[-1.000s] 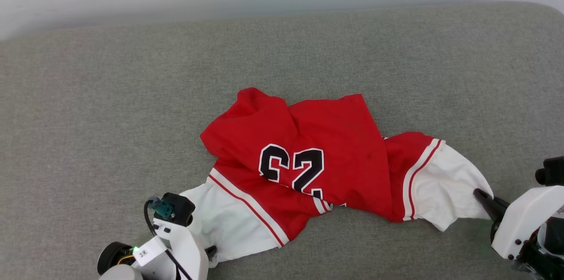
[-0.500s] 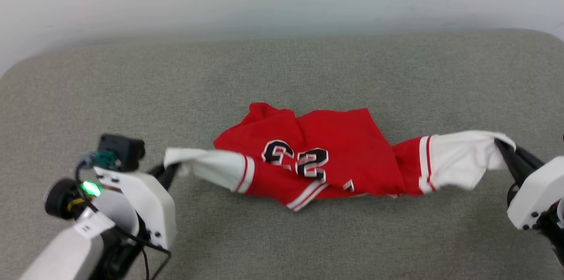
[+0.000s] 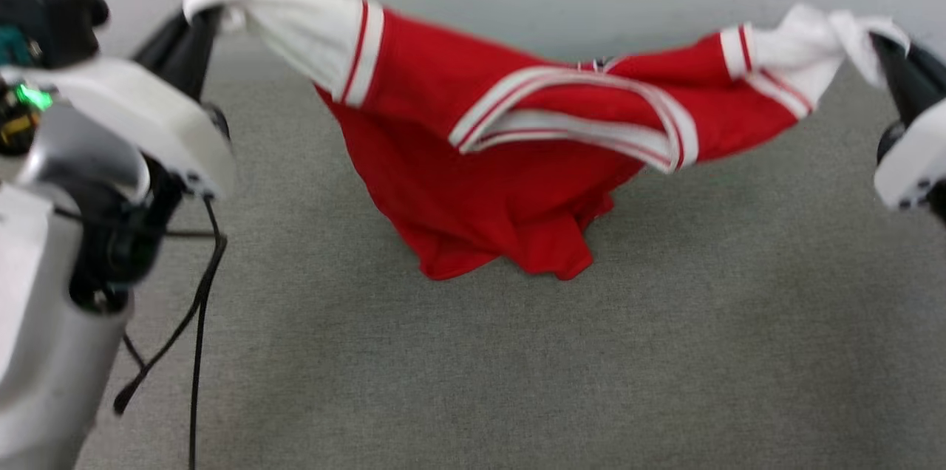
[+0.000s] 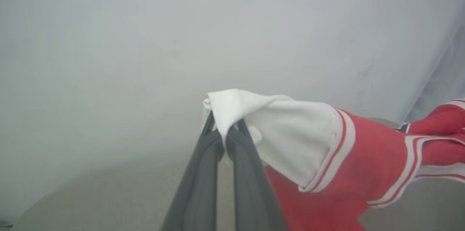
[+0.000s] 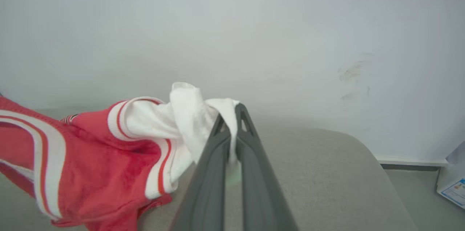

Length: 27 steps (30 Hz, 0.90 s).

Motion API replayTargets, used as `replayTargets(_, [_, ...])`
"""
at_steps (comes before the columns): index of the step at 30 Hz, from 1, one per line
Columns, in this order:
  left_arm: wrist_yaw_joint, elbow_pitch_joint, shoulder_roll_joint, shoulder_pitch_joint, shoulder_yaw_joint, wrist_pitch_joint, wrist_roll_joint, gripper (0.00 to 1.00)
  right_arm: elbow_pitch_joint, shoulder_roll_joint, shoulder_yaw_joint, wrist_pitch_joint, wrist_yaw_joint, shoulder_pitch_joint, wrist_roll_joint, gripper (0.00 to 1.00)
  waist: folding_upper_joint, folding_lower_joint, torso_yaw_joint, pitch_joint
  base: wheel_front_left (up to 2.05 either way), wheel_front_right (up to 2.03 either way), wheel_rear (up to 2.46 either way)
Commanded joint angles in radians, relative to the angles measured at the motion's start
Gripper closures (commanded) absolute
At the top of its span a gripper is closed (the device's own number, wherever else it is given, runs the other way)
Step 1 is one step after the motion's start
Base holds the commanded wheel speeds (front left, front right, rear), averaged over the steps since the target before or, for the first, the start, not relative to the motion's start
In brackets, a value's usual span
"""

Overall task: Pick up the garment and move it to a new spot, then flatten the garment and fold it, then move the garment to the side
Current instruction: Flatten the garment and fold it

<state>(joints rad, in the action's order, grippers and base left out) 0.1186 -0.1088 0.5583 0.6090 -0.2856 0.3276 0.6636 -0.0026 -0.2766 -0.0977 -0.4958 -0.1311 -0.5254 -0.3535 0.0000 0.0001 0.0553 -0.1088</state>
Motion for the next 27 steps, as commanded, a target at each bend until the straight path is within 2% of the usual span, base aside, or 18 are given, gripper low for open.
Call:
replayTargets(1, [-0.010, 0.031, -0.012, 0.061, -0.003, -0.008, -0.009, 1.00, 0.035, -0.004, 0.008, 0.024, 0.001, -0.072, 0.011, 1.00, 0.0000, -0.0001, 0.003, -0.027, 0.00, 0.00, 0.00])
replayTargets(10, [-0.052, 0.306, -0.086, 0.424, -0.033, -0.112, -0.095, 1.00, 0.272, -0.019, 0.058, 0.159, 0.001, -0.450, 0.070, 1.00, 0.0000, -0.0001, -0.002, -0.156, 0.00, 0.00, 0.00])
replayTargets(17, [-0.091, 0.535, -0.115, 0.668, -0.026, -0.228, -0.134, 1.00, 0.464, 0.001, 0.082, 0.283, 0.001, -0.728, 0.090, 1.00, 0.0000, -0.0001, 0.011, -0.236, 0.00, 0.00, 0.00])
replayTargets(22, [-0.117, 0.656, -0.105, 0.796, -0.001, -0.297, -0.135, 1.00, 0.588, 0.024, 0.090, 0.371, 0.001, -0.880, 0.088, 1.00, 0.0000, -0.0001, 0.024, -0.284, 0.00, 0.00, 0.00])
replayTargets(27, [-0.130, 0.742, -0.105, 0.869, 0.009, -0.320, -0.129, 1.00, 0.674, 0.032, 0.106, 0.411, 0.001, -0.970, 0.098, 1.00, 0.0000, -0.0001, 0.025, -0.343, 0.00, 0.00, 0.00])
